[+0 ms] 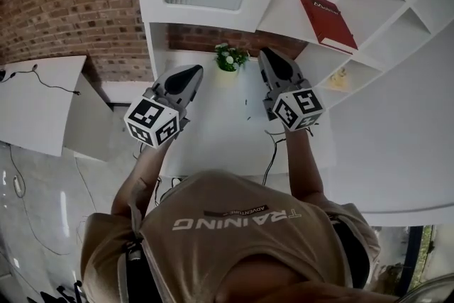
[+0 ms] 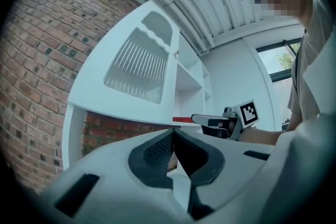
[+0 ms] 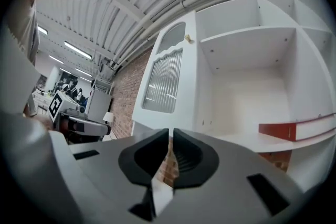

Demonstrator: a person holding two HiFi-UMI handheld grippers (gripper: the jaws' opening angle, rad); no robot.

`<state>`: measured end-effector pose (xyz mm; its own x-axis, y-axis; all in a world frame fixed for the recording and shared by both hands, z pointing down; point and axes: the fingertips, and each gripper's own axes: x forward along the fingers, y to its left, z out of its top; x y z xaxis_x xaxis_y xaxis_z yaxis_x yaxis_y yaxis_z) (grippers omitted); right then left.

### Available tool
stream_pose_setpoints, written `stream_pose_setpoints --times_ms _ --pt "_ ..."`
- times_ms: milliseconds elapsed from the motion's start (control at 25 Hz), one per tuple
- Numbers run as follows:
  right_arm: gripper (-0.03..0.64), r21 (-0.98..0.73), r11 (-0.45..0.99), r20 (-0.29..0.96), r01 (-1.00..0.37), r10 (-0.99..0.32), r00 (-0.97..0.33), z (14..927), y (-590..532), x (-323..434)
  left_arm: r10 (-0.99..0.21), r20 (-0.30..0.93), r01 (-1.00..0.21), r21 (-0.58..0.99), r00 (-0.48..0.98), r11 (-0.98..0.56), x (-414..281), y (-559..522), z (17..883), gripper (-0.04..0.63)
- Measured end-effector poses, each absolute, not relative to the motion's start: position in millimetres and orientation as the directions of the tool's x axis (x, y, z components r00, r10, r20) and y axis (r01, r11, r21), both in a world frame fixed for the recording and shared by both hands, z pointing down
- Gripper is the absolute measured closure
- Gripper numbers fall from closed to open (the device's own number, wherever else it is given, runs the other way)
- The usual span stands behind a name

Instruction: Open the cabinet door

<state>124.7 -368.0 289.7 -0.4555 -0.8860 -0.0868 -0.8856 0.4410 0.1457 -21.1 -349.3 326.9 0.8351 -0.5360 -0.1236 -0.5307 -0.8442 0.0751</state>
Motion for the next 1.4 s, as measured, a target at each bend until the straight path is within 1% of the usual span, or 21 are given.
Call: stream_pose_setpoints --times_ms 160,440,480,520,560,680,840,960,1160,1240,1400 --pt "0.600 0.169 0.429 -0.093 -0.887 -0.889 -0.448 282.1 -381.4 126.0 -0.543 -0.125 -0.538 0.073 0.831 -0.840 -27.7 -347.4 325.5 0.588" --pt "0.596 0.186 0.394 -0.051 -0.900 -0.911 -0.409 278.8 -413.9 135.1 -0.490 -0.086 -0.483 0.092 0.867 -0.871 -16.0 -338.7 343.5 0.588" --pt "0.537 0.176 0.411 -0.031 -0.895 -0.906 -0.422 280.4 -419.0 134.4 -0.483 -0.081 -0.476 0.095 0.872 -0.874 -13.6 -339.2 347.3 0.588" --pt "0.464 0.169 0.430 -0.012 -0.887 -0.899 -0.438 281.8 -424.2 132.6 -0.479 -0.075 -0.471 0.100 0.875 -0.877 -11.5 -341.0 351.5 0.588" --pt "0.457 0.169 0.441 0.001 -0.881 -0.894 -0.447 282.4 -429.3 130.9 -0.477 -0.069 -0.469 0.108 0.876 -0.877 -9.8 -343.7 355.8 0.588" --pt "0.457 0.166 0.438 0.013 -0.884 -0.897 -0.442 284.5 -443.1 130.2 -0.472 -0.062 -0.461 0.134 0.879 -0.877 -6.7 -349.9 363.7 0.588" --pt "0.457 0.093 0.465 0.018 -0.880 -0.885 -0.465 290.4 -452.8 131.3 -0.467 -0.059 -0.455 0.147 0.882 -0.878 -4.1 -355.2 370.1 0.588" --pt "0.457 0.097 0.472 0.027 -0.876 -0.881 -0.472 293.4 -457.3 135.3 -0.467 -0.058 -0.453 0.160 0.882 -0.877 -2.7 -357.3 376.9 0.588" --pt "0.457 0.138 0.538 0.055 -0.832 -0.842 -0.536 290.9 -459.9 126.2 -0.497 -0.082 -0.476 0.188 0.864 -0.859 -9.6 -362.0 386.6 0.588" --pt "0.456 0.150 0.532 0.058 -0.833 -0.846 -0.530 289.8 -461.2 125.0 -0.505 -0.082 -0.481 0.206 0.859 -0.852 -12.8 -362.2 391.4 0.588" --pt "0.459 0.155 0.466 0.041 -0.871 -0.884 -0.466 290.4 -459.6 124.7 -0.505 -0.076 -0.480 0.217 0.860 -0.850 -15.5 -361.8 398.6 0.588"
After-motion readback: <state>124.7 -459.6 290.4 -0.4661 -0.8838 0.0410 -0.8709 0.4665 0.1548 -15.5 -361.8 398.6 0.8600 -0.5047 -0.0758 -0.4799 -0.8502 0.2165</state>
